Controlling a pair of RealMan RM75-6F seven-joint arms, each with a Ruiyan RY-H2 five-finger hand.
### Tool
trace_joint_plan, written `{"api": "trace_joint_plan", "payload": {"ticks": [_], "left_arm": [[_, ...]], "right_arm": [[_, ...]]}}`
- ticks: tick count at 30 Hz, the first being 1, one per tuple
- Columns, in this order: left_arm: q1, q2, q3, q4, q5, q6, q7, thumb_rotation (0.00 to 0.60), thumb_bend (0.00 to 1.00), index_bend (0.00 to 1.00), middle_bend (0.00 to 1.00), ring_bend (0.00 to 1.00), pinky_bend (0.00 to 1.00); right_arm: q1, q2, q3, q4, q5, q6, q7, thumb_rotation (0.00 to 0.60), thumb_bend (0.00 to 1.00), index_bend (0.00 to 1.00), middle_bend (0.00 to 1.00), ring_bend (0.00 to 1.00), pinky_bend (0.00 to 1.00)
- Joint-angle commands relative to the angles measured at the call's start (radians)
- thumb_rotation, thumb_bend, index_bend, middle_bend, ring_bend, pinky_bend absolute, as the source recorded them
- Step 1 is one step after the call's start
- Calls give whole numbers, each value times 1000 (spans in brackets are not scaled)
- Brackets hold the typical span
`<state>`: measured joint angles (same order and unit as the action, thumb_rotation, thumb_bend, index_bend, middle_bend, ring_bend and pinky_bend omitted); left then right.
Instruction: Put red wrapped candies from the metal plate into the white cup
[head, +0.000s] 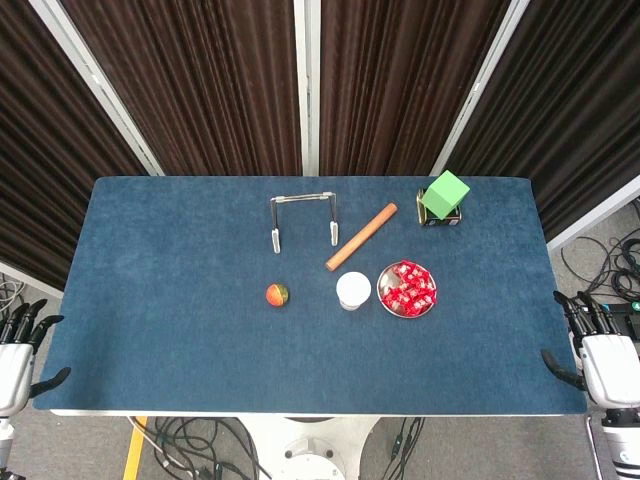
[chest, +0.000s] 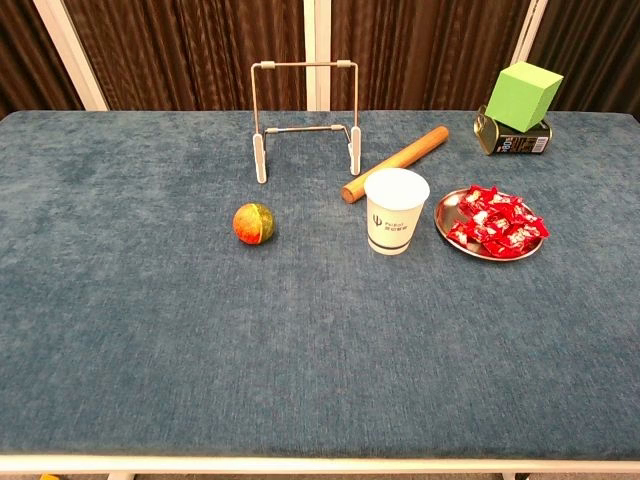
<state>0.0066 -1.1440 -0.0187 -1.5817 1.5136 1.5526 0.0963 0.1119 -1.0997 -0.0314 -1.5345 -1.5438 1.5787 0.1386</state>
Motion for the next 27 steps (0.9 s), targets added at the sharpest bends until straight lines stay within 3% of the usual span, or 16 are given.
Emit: {"api": "trace_joint_plan", "payload": {"ticks": [1, 5, 7, 11, 17, 23, 27], "left_arm": [[0, 0, 0, 0, -3, -1, 0, 600, 0, 317, 187, 108, 187], [-1, 0, -2, -1, -7, -3, -1, 600, 0, 317, 187, 108, 187], [-2, 0, -3, 0, -8, -4, -3, 600, 0, 317, 187, 108, 187], [-7, -5, -4, 2, -10, -11, -8, 600, 0, 317, 187, 108, 186], [-6, -7, -3, 8, -10, -9, -16, 600, 0, 318, 187, 108, 186], [-3, -11, -3, 19, -15, -8, -29, 600, 0, 317, 187, 108, 186], [-2, -12, -4, 27, -22, -12, -37, 600, 0, 317, 187, 108, 187]], "right_arm": [[2, -3, 6, 2, -2, -12, -1, 600, 231, 82, 179, 52, 134], [5, -4, 15, -2, -7, -27, -6, 600, 222, 80, 183, 52, 134], [11, -9, 26, -5, -4, -32, -17, 600, 155, 84, 191, 52, 134], [60, -30, 48, -25, -25, -89, -62, 600, 57, 208, 205, 55, 134], [205, -72, 98, -28, -7, -294, -219, 600, 112, 358, 205, 55, 134], [349, -175, 131, 72, 67, -525, -344, 600, 148, 391, 204, 40, 131], [407, -253, 138, 160, 103, -611, -399, 600, 154, 394, 201, 21, 111]]}}
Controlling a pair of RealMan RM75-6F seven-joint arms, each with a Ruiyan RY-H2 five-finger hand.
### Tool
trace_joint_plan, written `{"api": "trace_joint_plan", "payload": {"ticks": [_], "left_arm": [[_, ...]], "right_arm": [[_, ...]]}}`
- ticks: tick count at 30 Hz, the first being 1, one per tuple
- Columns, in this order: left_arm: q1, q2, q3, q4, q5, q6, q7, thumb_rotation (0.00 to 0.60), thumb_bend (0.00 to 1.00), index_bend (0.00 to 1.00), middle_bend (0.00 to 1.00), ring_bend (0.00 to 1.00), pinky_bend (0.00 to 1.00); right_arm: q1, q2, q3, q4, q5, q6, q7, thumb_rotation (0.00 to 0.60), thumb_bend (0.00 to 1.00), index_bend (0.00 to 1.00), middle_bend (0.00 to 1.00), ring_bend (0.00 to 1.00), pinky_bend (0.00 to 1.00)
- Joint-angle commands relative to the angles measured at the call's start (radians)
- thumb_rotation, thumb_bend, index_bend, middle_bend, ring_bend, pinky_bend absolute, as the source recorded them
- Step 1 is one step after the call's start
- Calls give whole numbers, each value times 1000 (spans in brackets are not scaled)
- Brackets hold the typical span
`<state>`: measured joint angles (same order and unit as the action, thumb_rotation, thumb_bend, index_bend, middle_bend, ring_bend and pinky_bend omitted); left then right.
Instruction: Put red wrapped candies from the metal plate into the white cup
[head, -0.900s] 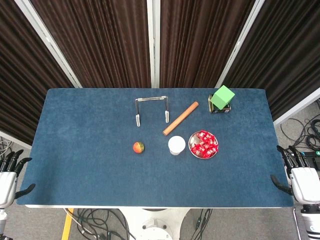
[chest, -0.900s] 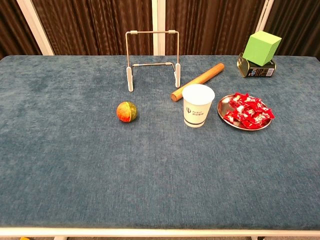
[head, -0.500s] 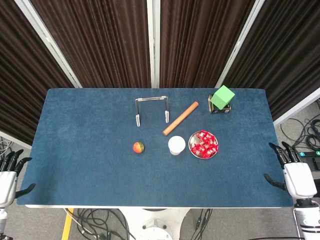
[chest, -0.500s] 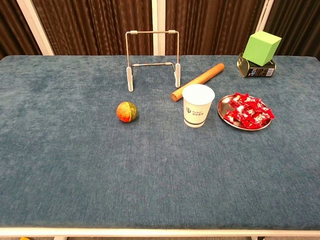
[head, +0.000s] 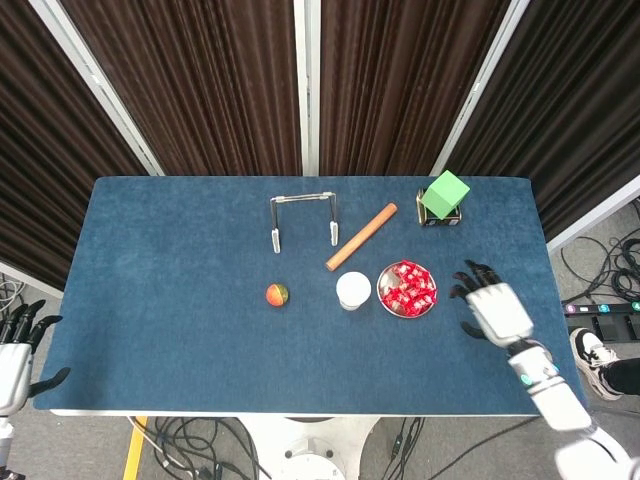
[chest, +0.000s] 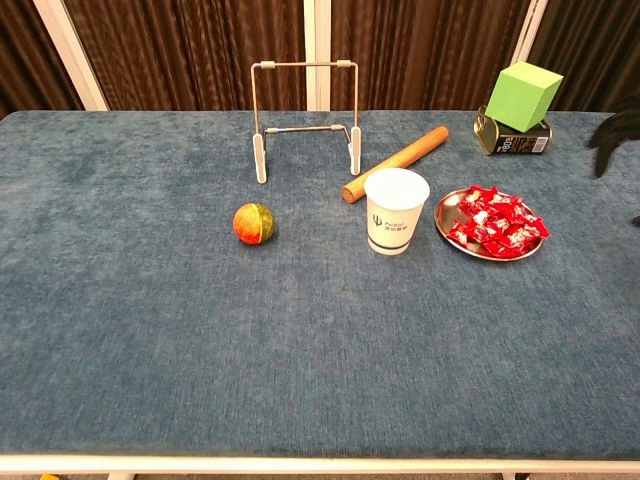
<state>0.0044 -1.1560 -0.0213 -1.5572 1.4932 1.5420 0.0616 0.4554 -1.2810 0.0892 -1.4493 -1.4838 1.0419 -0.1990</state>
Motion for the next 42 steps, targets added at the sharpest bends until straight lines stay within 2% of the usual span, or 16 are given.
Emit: {"api": "trace_joint_plan", "payload": {"ticks": [1, 11, 25, 34, 42], "left_arm": [[0, 0, -2, 4, -4, -2, -4, 600, 0, 317, 187, 108, 187], [-2, 1, -5, 16, -8, -5, -19, 600, 0, 317, 187, 108, 187], [-1, -2, 2, 28, 0, -8, -55, 600, 0, 317, 187, 108, 187], [9, -3, 6, 39, -3, 0, -73, 600, 0, 317, 187, 108, 187], [10, -5, 6, 46, -2, 0, -84, 600, 0, 317, 187, 108, 187]], "right_arm": [[76, -93, 16, 98, 53, -95, -73, 600, 155, 394, 200, 20, 107], [145, -219, 12, 234, 86, -167, -103, 600, 201, 395, 197, 19, 102], [160, -286, -9, 309, 104, -175, -92, 600, 268, 400, 190, 21, 100], [175, -323, -8, 346, 103, -166, -85, 600, 332, 505, 210, 38, 101], [175, -281, 21, 293, 109, -119, -57, 600, 346, 573, 220, 40, 101]]}}
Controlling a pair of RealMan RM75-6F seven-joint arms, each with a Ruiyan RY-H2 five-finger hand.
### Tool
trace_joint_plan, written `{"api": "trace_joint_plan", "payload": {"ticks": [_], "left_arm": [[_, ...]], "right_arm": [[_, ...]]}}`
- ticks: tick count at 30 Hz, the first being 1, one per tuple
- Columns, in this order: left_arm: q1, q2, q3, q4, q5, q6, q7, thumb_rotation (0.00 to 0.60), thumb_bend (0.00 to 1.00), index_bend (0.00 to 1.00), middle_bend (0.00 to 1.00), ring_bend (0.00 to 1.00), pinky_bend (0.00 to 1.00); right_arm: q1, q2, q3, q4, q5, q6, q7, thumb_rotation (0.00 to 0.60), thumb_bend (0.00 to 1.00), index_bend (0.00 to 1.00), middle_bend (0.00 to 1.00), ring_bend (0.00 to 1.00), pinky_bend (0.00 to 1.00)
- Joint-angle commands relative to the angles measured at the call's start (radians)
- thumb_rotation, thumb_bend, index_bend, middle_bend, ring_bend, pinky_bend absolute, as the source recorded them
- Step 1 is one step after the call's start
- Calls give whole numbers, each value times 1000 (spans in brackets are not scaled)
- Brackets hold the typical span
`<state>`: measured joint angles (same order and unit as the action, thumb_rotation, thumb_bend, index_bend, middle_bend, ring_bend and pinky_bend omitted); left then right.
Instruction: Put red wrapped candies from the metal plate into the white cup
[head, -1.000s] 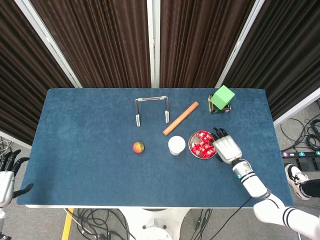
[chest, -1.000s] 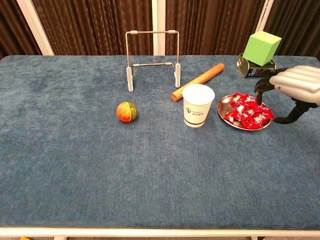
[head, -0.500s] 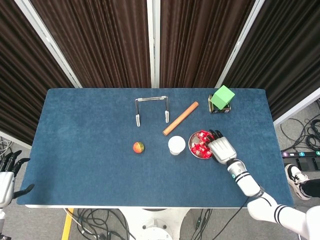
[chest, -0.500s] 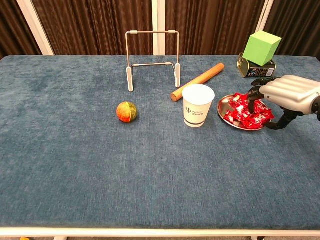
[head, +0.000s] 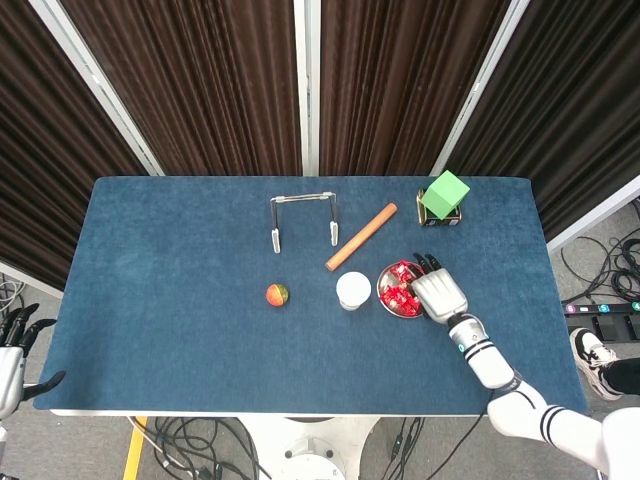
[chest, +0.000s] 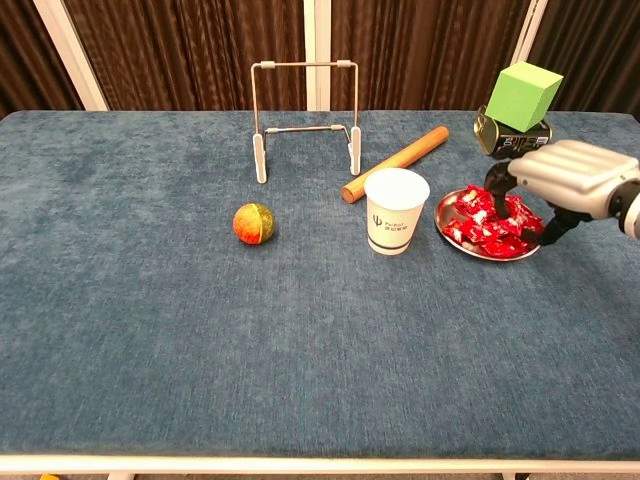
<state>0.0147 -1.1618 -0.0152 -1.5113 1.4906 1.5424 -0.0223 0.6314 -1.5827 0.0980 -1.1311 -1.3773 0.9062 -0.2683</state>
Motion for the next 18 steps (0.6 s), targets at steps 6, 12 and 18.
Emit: {"api": "trace_joint_plan", "payload": {"ticks": [6, 12, 18], "left_arm": [[0, 3, -1, -4, 4, 4, 3, 600, 0, 317, 187, 108, 187], [-1, 4, -3, -9, 5, 7, 8, 600, 0, 317, 187, 108, 187], [5, 6, -1, -10, 0, 8, 8, 600, 0, 317, 187, 108, 187]], "right_arm": [[14, 109, 57, -169, -10, 60, 47, 600, 346, 575, 219, 40, 101], [63, 132, 93, -276, 8, 28, 38, 600, 344, 571, 207, 40, 101], [122, 91, 110, -285, 67, -31, -40, 600, 343, 520, 185, 39, 101]]}}
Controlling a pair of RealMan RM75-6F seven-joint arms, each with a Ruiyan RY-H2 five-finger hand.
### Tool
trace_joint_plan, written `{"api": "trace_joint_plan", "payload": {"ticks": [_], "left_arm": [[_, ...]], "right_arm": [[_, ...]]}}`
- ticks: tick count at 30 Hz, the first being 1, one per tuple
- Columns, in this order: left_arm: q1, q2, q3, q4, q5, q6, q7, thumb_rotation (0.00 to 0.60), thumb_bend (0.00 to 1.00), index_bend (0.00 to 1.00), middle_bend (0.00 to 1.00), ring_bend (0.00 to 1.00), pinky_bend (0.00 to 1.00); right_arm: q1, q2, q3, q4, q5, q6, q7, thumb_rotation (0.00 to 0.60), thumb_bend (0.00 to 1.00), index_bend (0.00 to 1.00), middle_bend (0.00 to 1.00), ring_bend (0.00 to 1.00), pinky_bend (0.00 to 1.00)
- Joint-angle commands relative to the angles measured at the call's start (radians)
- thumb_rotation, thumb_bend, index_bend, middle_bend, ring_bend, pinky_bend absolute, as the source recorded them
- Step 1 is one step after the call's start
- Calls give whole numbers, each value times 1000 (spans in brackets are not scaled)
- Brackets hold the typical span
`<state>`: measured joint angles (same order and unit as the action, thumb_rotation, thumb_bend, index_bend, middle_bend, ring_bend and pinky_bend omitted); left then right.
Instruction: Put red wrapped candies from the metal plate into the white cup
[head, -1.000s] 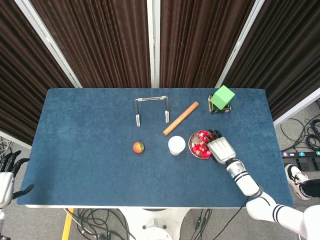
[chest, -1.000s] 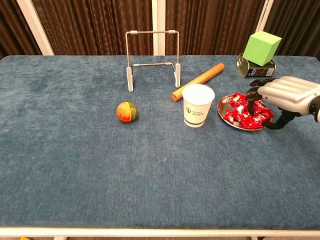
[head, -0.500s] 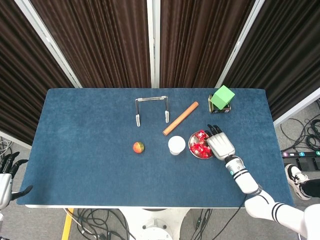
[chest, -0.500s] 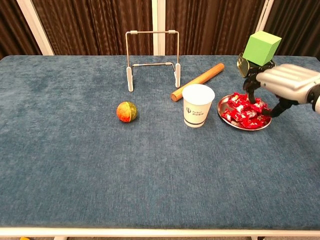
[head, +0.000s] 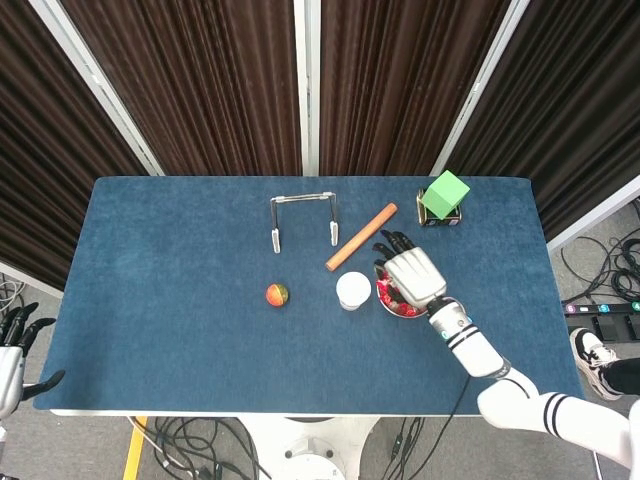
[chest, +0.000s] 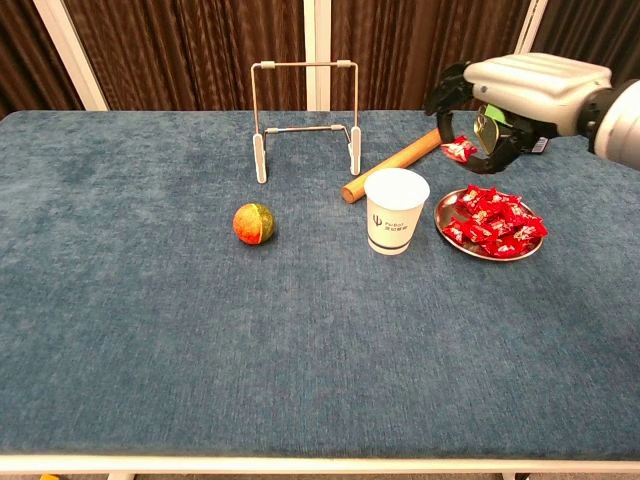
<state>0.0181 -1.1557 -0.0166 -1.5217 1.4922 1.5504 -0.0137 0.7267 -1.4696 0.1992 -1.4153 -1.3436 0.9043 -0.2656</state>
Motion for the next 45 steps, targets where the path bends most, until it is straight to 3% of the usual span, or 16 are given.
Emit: {"api": "trace_joint_plan", "payload": {"ticks": [1, 5, 11, 18, 26, 35, 45], "left_arm": [[3, -1, 1, 1, -2, 1, -1, 600, 0, 317, 187, 108, 187], [4, -4, 1, 6, -5, -1, -6, 600, 0, 317, 187, 108, 186], [5, -8, -1, 12, -8, 0, -8, 600, 0, 317, 187, 108, 186], [5, -10, 0, 17, -6, -1, -14, 600, 0, 317, 187, 108, 187], [-1, -10, -1, 10, 5, -2, -4, 600, 0, 317, 187, 108, 187], [1, -6, 0, 1, -1, -5, 2, 600, 0, 317, 187, 108, 186], [6, -7, 2, 7, -6, -6, -11, 600, 0, 317, 187, 108, 186]], "right_arm": [[33, -28, 11, 0, 45, -36, -56, 600, 342, 507, 181, 39, 101], [57, -51, 12, -4, 92, -58, -106, 600, 335, 451, 166, 30, 100], [71, -63, 7, -24, 131, -51, -150, 600, 238, 363, 151, 7, 78], [33, -5, 6, -61, 129, 11, -98, 600, 199, 295, 144, 7, 76], [-22, 55, -57, -13, 135, -5, -34, 600, 172, 384, 161, 7, 76], [-1, -60, -103, 131, 139, -67, -58, 600, 170, 391, 153, 7, 76], [13, -122, -112, 217, 159, -97, -97, 600, 176, 391, 153, 7, 76]]}}
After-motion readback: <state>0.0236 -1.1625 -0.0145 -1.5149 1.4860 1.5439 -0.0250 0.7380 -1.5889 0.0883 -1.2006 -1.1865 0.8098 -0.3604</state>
